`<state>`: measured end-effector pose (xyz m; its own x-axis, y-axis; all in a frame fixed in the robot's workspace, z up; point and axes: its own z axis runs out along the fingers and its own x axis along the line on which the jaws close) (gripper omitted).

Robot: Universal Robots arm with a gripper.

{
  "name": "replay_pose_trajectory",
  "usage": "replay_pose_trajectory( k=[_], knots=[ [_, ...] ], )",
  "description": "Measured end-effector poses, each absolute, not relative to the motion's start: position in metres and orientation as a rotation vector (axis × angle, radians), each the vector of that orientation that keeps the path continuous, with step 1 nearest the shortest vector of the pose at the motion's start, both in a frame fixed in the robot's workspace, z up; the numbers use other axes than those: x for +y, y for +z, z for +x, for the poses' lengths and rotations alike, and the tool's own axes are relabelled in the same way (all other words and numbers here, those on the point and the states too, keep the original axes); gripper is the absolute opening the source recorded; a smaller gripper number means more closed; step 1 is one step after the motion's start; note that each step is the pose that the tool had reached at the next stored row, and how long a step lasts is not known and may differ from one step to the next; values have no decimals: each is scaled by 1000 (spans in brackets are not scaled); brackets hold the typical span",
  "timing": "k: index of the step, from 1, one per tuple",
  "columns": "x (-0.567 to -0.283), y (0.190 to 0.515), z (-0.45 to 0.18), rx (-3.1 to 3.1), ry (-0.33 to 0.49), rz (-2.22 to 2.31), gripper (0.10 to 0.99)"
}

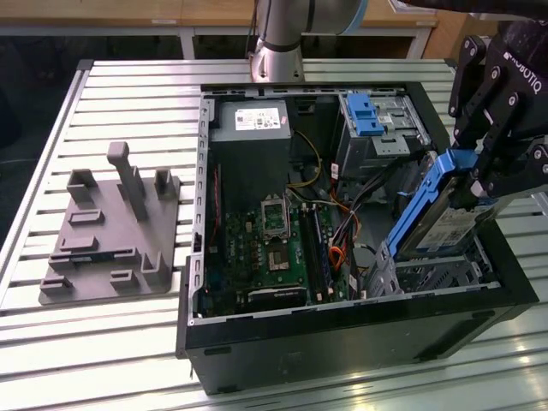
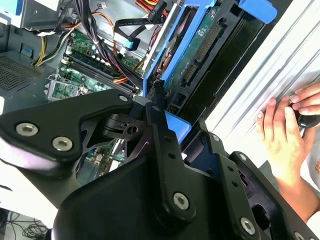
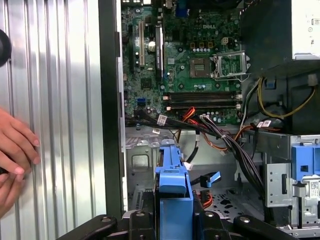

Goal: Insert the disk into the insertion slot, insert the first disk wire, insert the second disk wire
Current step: 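Insert the disk into the insertion slot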

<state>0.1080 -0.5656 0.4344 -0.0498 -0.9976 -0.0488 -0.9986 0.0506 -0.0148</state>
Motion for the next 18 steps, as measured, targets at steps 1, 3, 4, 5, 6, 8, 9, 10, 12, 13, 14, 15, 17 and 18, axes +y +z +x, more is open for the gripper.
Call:
replay_pose_trajectory(
  k=[1,3,4,5,6,8,9,10,12,13,14,15,17,18],
  knots=[
    [-566,434,108,2243,35,-2134,365],
    [-565,432,108,2243,34,-2135,365],
    [-565,431,108,2243,33,-2136,365],
    [-565,430,108,2243,33,-2137,365],
    [-565,429,108,2243,33,-2137,365],
    [-565,426,108,2244,32,-2139,365],
    [-565,424,108,2244,32,-2139,365],
    [-565,423,108,2244,33,-2140,365],
    [-565,419,108,2243,33,-2142,365],
    [-565,417,108,2243,33,-2142,365],
    [-565,416,108,2242,33,-2143,365],
    [-565,414,108,2242,33,-2144,365],
    [-565,410,108,2241,34,-2145,365],
    [-565,409,108,2241,34,-2146,365]
  ],
)
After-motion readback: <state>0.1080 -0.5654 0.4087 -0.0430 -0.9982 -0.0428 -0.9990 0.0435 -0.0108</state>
